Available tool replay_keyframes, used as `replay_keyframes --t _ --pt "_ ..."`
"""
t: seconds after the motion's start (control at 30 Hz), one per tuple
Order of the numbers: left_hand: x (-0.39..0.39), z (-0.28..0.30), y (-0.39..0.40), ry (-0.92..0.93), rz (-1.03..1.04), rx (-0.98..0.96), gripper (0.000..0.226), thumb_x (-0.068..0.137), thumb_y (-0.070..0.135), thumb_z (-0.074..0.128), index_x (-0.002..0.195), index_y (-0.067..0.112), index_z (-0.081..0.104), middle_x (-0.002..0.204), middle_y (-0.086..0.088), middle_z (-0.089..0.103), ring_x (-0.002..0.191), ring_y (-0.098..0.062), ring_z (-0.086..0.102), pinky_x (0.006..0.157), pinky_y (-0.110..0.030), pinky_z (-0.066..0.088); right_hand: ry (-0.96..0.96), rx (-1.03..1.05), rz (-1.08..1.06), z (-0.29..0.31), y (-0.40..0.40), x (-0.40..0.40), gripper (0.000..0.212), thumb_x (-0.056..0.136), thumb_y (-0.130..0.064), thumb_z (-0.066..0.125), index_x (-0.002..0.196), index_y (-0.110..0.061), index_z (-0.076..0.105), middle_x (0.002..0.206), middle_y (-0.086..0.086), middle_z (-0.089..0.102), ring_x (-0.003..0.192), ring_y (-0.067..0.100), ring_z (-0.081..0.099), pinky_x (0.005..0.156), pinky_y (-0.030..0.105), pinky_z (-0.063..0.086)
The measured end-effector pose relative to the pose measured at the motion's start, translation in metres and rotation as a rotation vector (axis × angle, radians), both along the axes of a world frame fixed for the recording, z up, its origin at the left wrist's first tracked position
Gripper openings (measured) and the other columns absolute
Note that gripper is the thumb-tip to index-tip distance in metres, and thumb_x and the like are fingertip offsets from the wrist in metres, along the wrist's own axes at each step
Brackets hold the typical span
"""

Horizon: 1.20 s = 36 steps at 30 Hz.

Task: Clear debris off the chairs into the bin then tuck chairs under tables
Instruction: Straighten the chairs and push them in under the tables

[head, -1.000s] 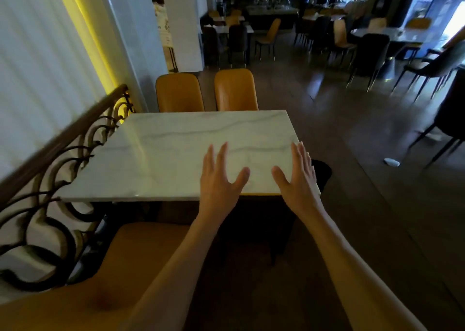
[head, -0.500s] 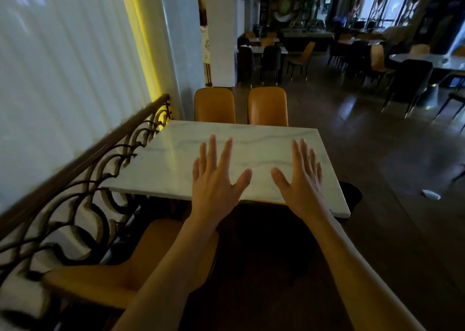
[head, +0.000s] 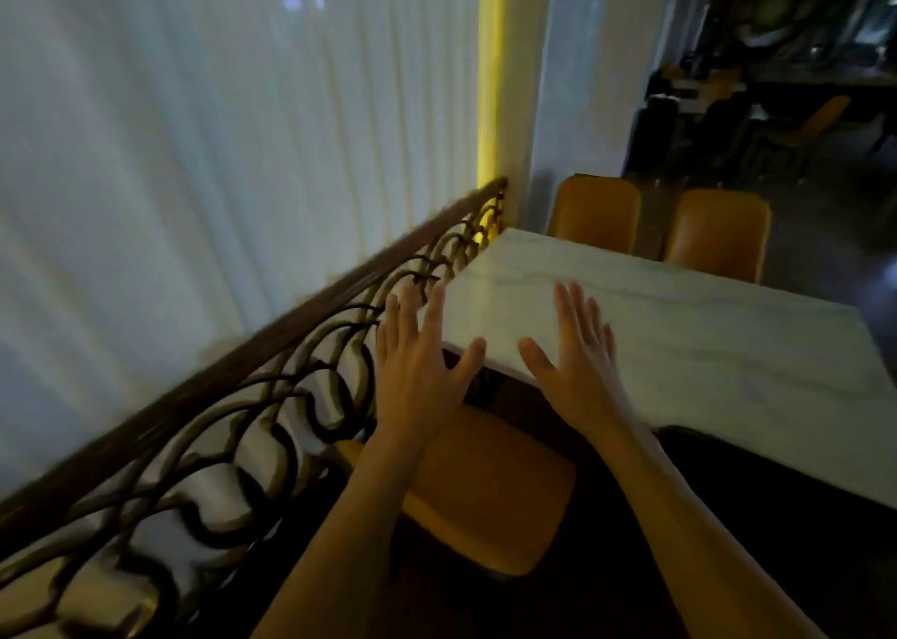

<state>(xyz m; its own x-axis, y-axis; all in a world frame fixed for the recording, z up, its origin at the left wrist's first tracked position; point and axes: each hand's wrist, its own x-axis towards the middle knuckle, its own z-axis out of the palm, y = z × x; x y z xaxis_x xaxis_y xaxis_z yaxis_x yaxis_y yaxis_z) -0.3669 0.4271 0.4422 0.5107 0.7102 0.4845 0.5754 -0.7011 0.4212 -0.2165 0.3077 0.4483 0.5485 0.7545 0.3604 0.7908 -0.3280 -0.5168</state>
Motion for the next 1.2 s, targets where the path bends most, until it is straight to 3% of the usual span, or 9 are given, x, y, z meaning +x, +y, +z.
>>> replay_keyframes --t 0.17,0.3,0.6,0.83,0.93,1.2 --pt "-0.101 -0.01 0.065 -0.021 0.179 -0.032 0.082 0.09 0.073 0.031 0.156 0.034 0.003 0.166 -0.003 -0.006 0.151 -0.023 -0.011 0.12 -0.046 0.001 0.01 -0.011 0.214 -0.003 0.095 -0.089 0.083 0.09 -0.072 0.023 0.156 -0.032 -0.009 0.166 -0.002 -0.014 0.152 0.023 -0.014 0.122 0.049 -0.004" --pt "-0.168 -0.018 0.099 -0.044 0.284 -0.053 0.082 0.089 0.072 0.032 0.156 0.033 0.005 0.166 -0.003 -0.006 0.148 -0.018 -0.015 0.119 -0.043 -0.001 0.005 -0.018 0.344 -0.009 0.152 -0.154 0.082 0.093 -0.067 0.029 0.157 -0.029 -0.006 0.166 -0.002 -0.013 0.152 0.024 -0.014 0.119 0.047 -0.007" --pt "-0.227 -0.036 0.161 -0.009 0.446 -0.092 0.082 0.089 0.075 0.029 0.155 0.038 -0.003 0.166 0.0 -0.011 0.151 -0.023 -0.012 0.116 -0.042 -0.004 0.022 -0.076 0.505 -0.028 0.242 -0.206 0.079 0.096 -0.063 0.034 0.157 -0.029 -0.003 0.166 -0.003 -0.012 0.151 0.025 -0.015 0.123 0.052 -0.002" --pt "-0.189 -0.038 0.226 0.019 0.402 -0.12 0.083 0.087 0.077 0.024 0.155 0.037 -0.003 0.165 -0.002 -0.011 0.151 -0.024 -0.011 0.118 -0.044 0.001 0.052 -0.059 0.483 -0.041 0.309 -0.166 0.082 0.094 -0.068 0.029 0.157 -0.029 -0.004 0.166 -0.002 -0.011 0.152 0.026 -0.012 0.123 0.052 -0.001" --pt "-0.15 -0.036 0.251 0.021 0.331 -0.133 0.085 0.085 0.08 0.019 0.156 0.035 0.001 0.166 -0.003 -0.009 0.151 -0.024 -0.011 0.119 -0.046 0.003 0.106 -0.045 0.403 -0.044 0.324 -0.13 0.083 0.092 -0.073 0.025 0.157 -0.03 -0.003 0.166 -0.004 -0.01 0.152 0.023 -0.012 0.123 0.05 -0.001" --pt "-0.033 -0.042 0.283 0.086 0.094 -0.114 0.08 0.09 0.076 0.027 0.155 0.037 0.0 0.166 0.0 -0.01 0.149 -0.017 -0.016 0.119 -0.044 0.0 0.171 -0.057 0.116 -0.052 0.308 -0.036 0.078 0.096 -0.063 0.031 0.157 -0.031 -0.005 0.166 -0.003 -0.011 0.152 0.024 -0.01 0.122 0.048 -0.002"
